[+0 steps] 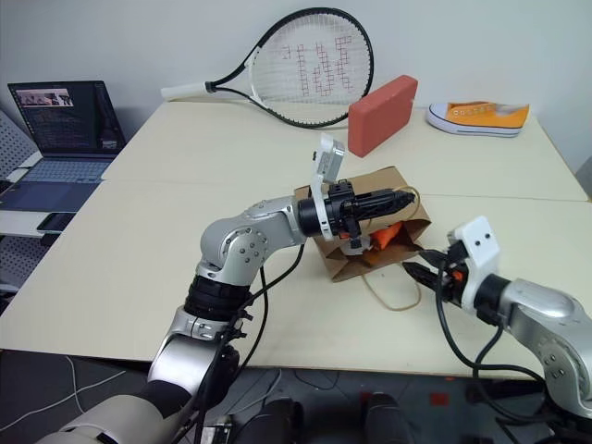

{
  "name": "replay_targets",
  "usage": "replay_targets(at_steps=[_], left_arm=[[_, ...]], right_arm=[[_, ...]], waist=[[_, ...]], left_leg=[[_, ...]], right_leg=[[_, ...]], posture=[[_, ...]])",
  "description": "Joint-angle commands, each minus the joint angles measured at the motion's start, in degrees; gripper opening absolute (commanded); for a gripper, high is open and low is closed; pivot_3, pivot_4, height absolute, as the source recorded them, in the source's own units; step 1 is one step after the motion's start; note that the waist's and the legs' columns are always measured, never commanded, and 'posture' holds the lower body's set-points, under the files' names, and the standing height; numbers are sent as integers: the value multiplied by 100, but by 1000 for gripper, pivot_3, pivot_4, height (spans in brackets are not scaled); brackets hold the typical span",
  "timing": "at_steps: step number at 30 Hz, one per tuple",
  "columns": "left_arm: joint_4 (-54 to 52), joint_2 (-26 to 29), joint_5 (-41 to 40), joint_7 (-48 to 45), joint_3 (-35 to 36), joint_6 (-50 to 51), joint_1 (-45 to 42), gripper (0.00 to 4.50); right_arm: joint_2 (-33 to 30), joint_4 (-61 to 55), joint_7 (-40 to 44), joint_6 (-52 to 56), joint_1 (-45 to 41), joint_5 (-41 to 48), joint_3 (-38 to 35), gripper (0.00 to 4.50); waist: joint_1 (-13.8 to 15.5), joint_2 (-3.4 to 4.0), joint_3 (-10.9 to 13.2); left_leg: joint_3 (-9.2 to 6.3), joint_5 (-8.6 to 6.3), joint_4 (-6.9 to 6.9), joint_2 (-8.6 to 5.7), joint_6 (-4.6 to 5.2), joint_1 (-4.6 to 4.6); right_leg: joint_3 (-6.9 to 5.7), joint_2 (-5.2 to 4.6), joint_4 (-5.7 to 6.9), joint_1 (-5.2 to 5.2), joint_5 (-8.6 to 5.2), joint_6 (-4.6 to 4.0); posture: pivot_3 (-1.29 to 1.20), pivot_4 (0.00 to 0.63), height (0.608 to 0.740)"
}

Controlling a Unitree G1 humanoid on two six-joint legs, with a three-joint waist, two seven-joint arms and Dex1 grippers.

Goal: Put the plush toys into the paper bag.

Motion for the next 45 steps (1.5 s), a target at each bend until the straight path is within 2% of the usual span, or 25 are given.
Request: replay_targets(at_steps=[1, 6, 10, 18, 24, 27, 32, 33, 36, 41, 45], left_arm=[[53, -26, 24, -17, 175, -236, -249, 0], [198, -26, 47, -38, 234, -326, -358, 0], [225, -27, 45, -43, 234, -368, -383, 0], [219, -8, 30, -52, 253, -374, -422, 0], [154, 2, 20, -30, 243, -340, -389, 0], [113, 26, 15, -22, 243, -320, -357, 0], [106, 64, 13, -20, 251, -308, -351, 0], [102, 71, 10, -20, 251, -305, -350, 0], [83, 216, 27, -85, 260, -272, -400, 0], [-79, 698, 22, -352, 235, -163, -540, 0], [-54, 1326, 177, -812, 147, -179, -829, 0]], right_arm=[[175, -64, -24, -235, 421, 128, -226, 2681], [687, 330, -302, -538, 842, 16, -191, 2681], [859, 721, -295, -1082, 996, -313, 170, 2681], [954, 1565, -247, -1934, 695, -918, 924, 2681], [1163, 1825, -289, -1935, 362, -852, 1108, 2681], [1211, 1754, -337, -1771, 334, -709, 1025, 1802], [1295, 1547, -471, -1436, 298, -307, 704, 42], [1308, 1513, -496, -1383, 287, -234, 660, 13], [1316, 1113, -646, -929, 164, 397, 321, 13], [1217, 520, -1237, -150, -244, 2033, -488, 13], [653, 460, -2468, 3, -424, 4529, -992, 13]], waist=[[-1, 0, 0], [-19, 0, 0], [-26, 0, 0], [-35, 0, 0], [-43, 0, -1], [-39, 0, -1], [-31, 0, -1], [-26, 0, -1], [-29, 0, 0], [-29, 1, 0], [-23, 1, 0]], left_leg=[[1, 0, 0, 0, 0, 0], [9, 0, 4, 0, 0, 3], [10, 0, 4, 1, 0, 4], [10, 0, 4, 1, -1, 5], [11, 1, 7, 3, -1, 12], [8, 1, 6, 3, -1, 11], [5, 1, 2, 2, -1, 8], [5, 1, 2, 2, -1, 7], [6, 1, 3, 1, -1, 6], [3, 1, 3, 2, -1, 7], [2, 1, 1, 2, -1, 1]], right_leg=[[1, 0, 0, -1, 0, 0], [10, 0, 2, 0, 0, 1], [11, 0, 2, -1, 0, 1], [11, 1, 2, 0, -1, 1], [13, 3, 4, 3, 0, 1], [11, 4, 5, 3, 0, 1], [9, 4, 5, 1, 0, 0], [9, 3, 5, 1, 0, 0], [10, 2, 4, 1, 0, 0], [11, 3, 9, -2, 0, 0], [6, 2, 5, -2, 0, -1]], posture=[[0, 150, 740], [0, 150, 740], [0, 150, 740], [0, 150, 740], [0, 150, 740], [0, 150, 740], [0, 150, 740], [0, 150, 740], [0, 150, 740], [0, 150, 740], [0, 150, 740]])
